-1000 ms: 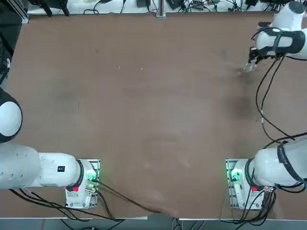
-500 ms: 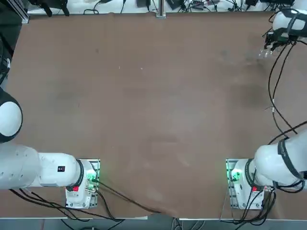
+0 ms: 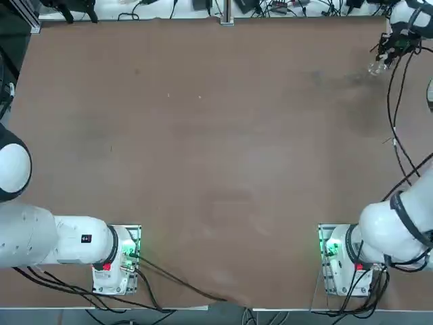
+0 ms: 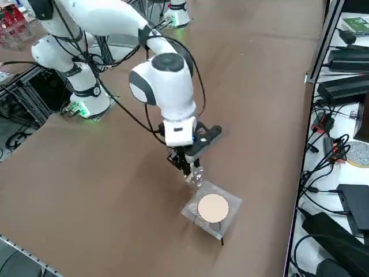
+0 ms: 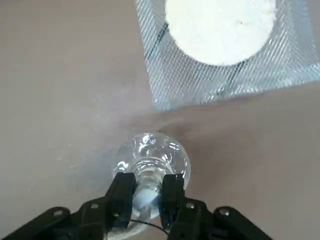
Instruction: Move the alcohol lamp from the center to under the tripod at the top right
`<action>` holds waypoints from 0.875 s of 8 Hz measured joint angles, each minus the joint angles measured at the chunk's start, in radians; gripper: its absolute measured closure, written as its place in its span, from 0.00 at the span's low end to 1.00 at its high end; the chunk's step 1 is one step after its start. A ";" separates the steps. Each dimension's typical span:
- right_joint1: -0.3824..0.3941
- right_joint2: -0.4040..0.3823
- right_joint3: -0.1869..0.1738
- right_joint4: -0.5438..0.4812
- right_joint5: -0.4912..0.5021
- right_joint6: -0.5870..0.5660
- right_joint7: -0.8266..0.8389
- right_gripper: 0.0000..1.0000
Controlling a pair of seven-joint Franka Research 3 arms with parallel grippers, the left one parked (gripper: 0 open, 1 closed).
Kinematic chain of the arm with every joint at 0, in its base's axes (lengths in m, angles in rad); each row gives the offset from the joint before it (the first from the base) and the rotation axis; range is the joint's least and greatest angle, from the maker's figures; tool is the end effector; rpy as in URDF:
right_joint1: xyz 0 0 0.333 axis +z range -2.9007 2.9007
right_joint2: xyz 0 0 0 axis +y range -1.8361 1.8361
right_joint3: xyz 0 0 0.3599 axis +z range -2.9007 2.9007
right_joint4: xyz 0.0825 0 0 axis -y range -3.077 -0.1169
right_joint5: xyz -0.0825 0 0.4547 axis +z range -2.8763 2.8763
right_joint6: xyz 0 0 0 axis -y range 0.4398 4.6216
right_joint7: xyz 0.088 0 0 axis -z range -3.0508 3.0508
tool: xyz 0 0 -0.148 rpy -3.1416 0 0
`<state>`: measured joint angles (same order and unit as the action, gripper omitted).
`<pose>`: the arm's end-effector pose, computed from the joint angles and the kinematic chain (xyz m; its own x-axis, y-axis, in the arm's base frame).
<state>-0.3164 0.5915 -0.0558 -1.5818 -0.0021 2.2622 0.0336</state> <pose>0.7390 -0.2831 0.2571 0.9202 -0.3808 0.0905 -0.3847 -0.9226 0.0298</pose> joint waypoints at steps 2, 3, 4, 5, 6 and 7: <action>-0.019 0.060 0.000 0.063 0.001 -0.007 0.000 0.70; -0.026 0.081 0.000 0.080 0.001 -0.007 0.000 0.70; -0.031 0.096 0.000 0.094 0.001 -0.007 0.000 0.70; -0.032 0.107 0.000 0.105 0.001 -0.007 0.000 0.70; -0.032 0.112 0.001 0.111 0.001 -0.007 0.001 0.70; -0.032 0.116 0.002 0.114 0.001 -0.007 0.001 0.70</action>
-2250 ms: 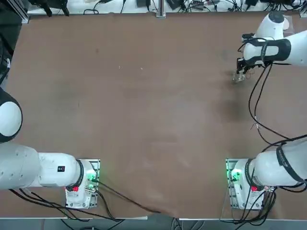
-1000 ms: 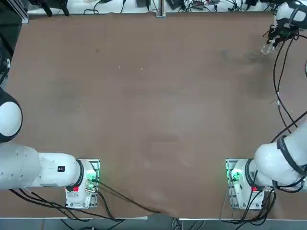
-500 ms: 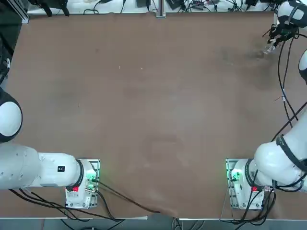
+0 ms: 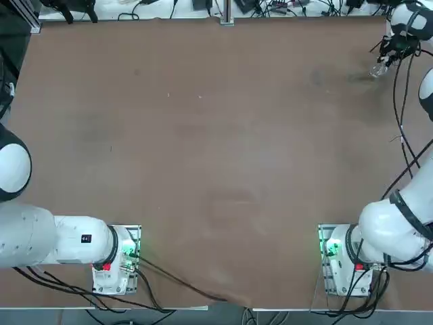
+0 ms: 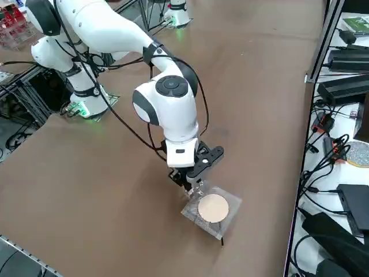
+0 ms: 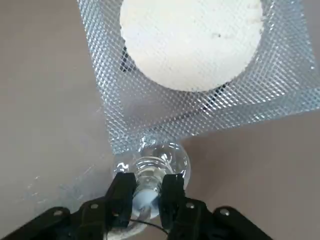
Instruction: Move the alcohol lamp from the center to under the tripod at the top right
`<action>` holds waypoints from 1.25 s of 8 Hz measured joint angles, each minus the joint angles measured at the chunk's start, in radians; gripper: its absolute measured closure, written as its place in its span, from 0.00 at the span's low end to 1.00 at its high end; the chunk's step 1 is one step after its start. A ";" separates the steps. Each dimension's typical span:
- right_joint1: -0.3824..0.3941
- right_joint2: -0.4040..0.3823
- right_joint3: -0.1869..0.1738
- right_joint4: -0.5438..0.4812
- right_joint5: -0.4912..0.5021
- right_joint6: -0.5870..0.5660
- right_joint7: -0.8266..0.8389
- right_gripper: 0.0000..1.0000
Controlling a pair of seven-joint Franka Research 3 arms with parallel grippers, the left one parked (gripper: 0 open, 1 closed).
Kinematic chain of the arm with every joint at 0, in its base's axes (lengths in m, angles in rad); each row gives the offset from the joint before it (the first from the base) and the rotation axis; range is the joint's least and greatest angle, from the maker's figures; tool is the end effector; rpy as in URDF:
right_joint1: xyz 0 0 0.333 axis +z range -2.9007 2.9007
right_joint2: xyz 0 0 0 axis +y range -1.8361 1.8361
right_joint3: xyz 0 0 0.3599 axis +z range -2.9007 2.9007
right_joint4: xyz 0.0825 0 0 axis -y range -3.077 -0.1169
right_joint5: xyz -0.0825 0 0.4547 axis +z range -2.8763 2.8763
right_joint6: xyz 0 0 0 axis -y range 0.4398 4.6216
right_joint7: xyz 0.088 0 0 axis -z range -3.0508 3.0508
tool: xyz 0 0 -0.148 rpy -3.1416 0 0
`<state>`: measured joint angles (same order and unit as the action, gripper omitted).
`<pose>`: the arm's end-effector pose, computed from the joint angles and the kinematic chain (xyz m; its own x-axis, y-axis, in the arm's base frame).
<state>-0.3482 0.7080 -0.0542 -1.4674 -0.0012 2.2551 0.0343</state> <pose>0.7546 -0.3139 0.2223 0.9100 -0.4066 0.0815 -0.4102 -0.9114 0.0335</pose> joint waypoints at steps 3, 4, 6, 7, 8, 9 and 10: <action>0.000 0.017 0.001 0.011 0.000 0.001 0.000 0.70; 0.000 0.020 0.001 0.013 0.000 0.001 0.000 0.70; 0.000 0.021 0.001 0.015 0.000 0.001 -0.002 0.52; 0.000 0.021 0.001 0.018 0.000 0.001 -0.004 0.36; 0.000 0.021 0.002 0.024 0.000 0.001 -0.005 0.15; 0.001 0.021 0.003 0.030 0.000 0.000 -0.008 0.02; 0.005 0.017 0.005 0.036 0.000 -0.006 -0.008 0.00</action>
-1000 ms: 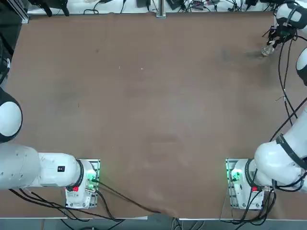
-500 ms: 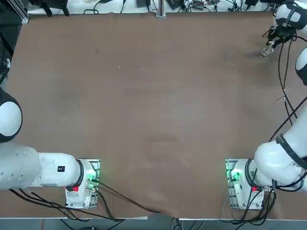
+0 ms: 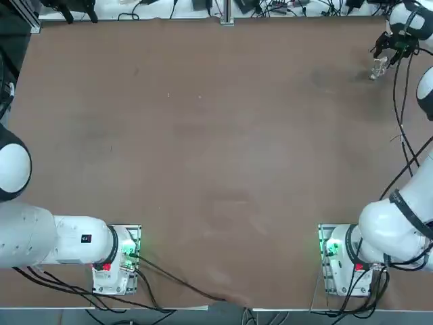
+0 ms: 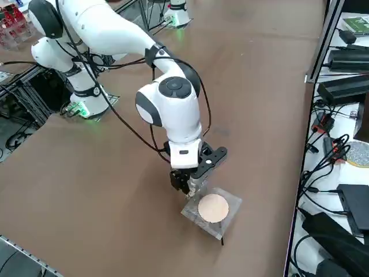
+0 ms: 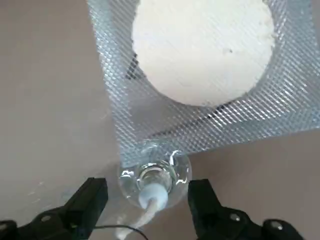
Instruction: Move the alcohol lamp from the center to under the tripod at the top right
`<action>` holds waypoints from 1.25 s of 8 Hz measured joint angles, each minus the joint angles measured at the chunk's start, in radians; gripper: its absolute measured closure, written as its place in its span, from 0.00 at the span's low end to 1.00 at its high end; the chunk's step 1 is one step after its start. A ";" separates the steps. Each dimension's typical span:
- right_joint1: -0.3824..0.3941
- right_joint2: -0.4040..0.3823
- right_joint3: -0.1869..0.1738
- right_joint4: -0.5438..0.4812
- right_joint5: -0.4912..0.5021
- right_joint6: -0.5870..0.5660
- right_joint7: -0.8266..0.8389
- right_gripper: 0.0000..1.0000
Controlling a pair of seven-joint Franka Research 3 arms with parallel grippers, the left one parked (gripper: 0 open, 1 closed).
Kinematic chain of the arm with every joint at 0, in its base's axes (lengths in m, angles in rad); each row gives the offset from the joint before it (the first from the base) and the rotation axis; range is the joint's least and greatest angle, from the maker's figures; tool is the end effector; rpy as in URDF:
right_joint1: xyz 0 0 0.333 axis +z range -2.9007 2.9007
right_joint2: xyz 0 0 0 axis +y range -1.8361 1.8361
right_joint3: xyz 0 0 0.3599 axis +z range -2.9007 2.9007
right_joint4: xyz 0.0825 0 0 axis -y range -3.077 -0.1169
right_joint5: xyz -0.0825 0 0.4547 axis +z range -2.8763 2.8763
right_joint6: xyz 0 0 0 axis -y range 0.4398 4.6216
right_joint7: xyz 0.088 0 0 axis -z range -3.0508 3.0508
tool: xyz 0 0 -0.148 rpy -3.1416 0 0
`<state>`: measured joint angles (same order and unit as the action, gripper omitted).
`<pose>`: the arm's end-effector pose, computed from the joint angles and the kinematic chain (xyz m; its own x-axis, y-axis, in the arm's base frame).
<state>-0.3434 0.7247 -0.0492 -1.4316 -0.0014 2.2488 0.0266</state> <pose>0.7659 -0.3100 0.2266 0.9158 -0.3905 0.0938 -0.3947 -0.9183 0.0313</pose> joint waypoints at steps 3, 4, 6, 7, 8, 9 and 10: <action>0.006 -0.065 0.010 0.008 0.001 -0.176 0.009 0.00; 0.007 -0.087 0.014 -0.002 0.002 -0.208 0.011 0.01; 0.009 -0.128 0.015 -0.063 0.006 -0.220 0.021 0.04; 0.011 -0.147 0.016 -0.100 0.007 -0.219 0.042 0.07; 0.014 -0.164 0.016 -0.132 0.007 -0.219 0.054 0.15; 0.016 -0.174 0.016 -0.156 0.007 -0.217 0.057 0.21; 0.016 -0.175 0.016 -0.172 0.007 -0.209 0.058 0.23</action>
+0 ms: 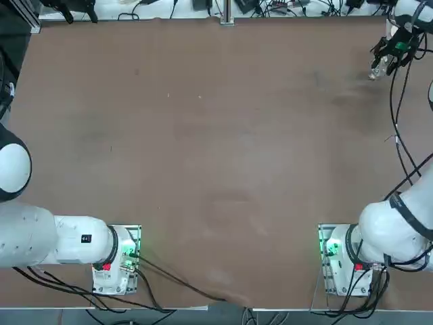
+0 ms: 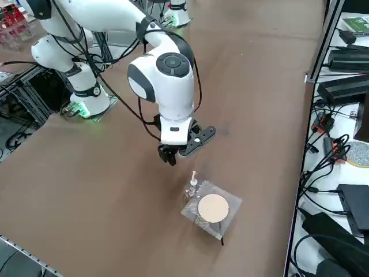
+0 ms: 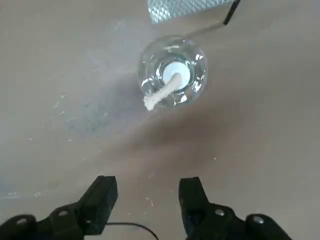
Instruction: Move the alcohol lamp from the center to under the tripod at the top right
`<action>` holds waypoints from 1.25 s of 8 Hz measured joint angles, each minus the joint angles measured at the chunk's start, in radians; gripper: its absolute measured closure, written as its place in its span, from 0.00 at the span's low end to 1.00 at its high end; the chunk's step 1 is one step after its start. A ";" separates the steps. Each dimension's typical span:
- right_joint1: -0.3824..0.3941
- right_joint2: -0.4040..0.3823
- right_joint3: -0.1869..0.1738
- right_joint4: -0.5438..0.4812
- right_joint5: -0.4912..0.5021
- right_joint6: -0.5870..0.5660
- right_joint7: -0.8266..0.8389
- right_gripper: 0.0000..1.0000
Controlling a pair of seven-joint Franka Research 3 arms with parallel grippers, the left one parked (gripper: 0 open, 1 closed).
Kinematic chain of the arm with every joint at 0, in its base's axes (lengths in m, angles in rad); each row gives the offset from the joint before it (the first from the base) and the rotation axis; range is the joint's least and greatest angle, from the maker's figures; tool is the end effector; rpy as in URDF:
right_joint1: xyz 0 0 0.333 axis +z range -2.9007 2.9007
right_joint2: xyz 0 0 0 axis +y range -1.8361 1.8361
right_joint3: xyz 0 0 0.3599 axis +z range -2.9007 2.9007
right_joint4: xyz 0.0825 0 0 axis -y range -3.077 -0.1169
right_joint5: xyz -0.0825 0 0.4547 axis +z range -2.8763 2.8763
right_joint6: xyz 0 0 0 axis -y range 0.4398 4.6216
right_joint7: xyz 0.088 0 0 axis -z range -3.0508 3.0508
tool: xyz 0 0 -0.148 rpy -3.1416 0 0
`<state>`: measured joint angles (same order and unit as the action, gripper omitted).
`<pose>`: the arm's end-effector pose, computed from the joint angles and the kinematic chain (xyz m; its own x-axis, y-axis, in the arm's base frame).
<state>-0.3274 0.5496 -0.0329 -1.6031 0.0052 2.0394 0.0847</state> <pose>0.7068 -0.2632 0.2590 0.8970 -0.4278 -0.1113 -0.4281 -0.9035 0.0223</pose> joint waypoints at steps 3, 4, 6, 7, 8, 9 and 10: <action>0.000 0.000 0.000 -0.064 0.000 0.069 0.000 0.32; -0.001 0.001 0.000 -0.086 0.000 0.107 0.001 0.39; -0.003 0.009 -0.002 -0.123 0.000 0.174 0.000 0.55; -0.005 0.013 -0.003 -0.130 0.000 0.197 0.000 0.63; -0.007 0.021 -0.003 -0.131 0.000 0.221 0.000 0.86; -0.008 0.031 -0.003 -0.131 -0.001 0.244 0.000 0.91; -0.009 0.043 -0.004 -0.131 -0.001 0.268 0.000 0.96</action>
<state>-0.3359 0.5925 -0.0366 -1.7344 0.0039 2.3072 0.0847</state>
